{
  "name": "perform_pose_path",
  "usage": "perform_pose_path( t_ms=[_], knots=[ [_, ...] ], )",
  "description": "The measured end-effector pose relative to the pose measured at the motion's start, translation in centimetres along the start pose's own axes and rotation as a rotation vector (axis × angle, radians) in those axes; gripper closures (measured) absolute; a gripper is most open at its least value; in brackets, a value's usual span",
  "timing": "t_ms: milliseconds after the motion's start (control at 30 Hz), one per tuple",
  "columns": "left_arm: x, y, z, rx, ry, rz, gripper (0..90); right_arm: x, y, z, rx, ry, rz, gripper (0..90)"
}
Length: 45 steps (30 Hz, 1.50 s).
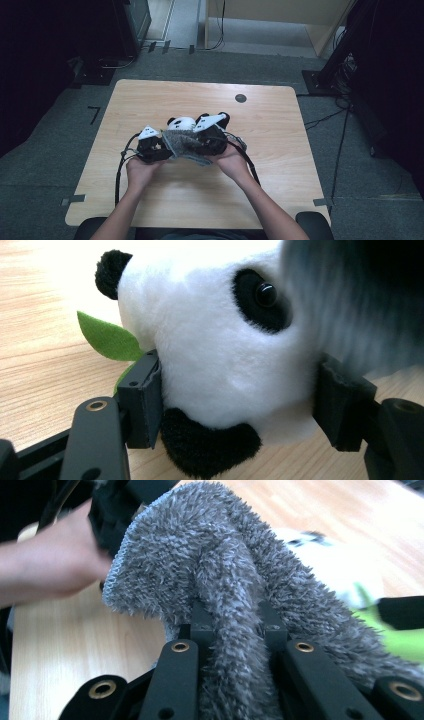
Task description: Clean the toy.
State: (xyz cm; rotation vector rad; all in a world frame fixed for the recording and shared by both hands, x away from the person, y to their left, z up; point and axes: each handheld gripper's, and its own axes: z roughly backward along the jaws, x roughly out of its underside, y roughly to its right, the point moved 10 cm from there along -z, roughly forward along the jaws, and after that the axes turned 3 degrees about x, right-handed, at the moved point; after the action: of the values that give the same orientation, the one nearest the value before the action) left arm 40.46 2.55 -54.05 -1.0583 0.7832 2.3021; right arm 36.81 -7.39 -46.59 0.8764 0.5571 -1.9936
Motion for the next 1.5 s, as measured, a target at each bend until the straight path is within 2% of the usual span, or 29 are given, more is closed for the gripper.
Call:
perform_pose_path(
  t_ms=[67,133,233,267,367,533,733,900,1033,1267,1367,1500],
  knots=[
    [0.0,0.0,0.0,0.001,0.001,-0.004,31.4,1.2,0.1,-1.1,0.029,-0.058,0.042,76.8],
    [0.1,-0.1,-0.1,0.003,0.011,-0.006,31.9,2.1,0.6,-1.7,0.018,-0.088,0.008,77.0],
    [0.1,-0.1,-0.2,-0.002,0.013,-0.017,33.1,2.5,1.1,-1.8,0.016,-0.091,0.004,77.3],
    [0.1,0.0,-0.3,-0.006,0.015,-0.023,33.3,2.8,1.5,-1.5,0.011,-0.104,-0.012,77.3],
    [0.1,0.0,-0.4,-0.007,0.013,-0.038,33.5,3.3,1.9,-1.0,0.014,-0.127,-0.010,77.3],
    [0.1,0.0,-0.4,-0.004,0.013,-0.036,33.8,3.8,2.5,0.0,0.025,-0.146,-0.024,77.3],
    [0.1,0.1,-0.4,0.000,0.014,-0.036,33.9,3.7,4.3,2.0,0.034,-0.114,-0.075,77.1],
    [0.1,0.1,-0.4,0.003,0.016,-0.035,33.9,3.4,5.3,3.1,0.056,-0.083,-0.090,77.1],
    [0.1,0.1,-0.4,0.003,0.016,-0.040,33.8,3.8,7.0,4.1,0.100,-0.077,-0.108,77.2],
    [0.2,0.0,-0.4,0.012,0.015,-0.039,33.4,4.8,9.5,5.2,0.143,-0.069,-0.163,77.3],
    [0.2,-0.1,-0.4,0.018,0.017,-0.037,33.0,5.0,9.8,5.3,0.142,-0.068,-0.175,77.3],
    [0.1,-0.1,-0.5,0.019,0.022,-0.023,32.4,4.3,9.2,5.7,0.124,-0.045,-0.170,77.4]
  ],
)
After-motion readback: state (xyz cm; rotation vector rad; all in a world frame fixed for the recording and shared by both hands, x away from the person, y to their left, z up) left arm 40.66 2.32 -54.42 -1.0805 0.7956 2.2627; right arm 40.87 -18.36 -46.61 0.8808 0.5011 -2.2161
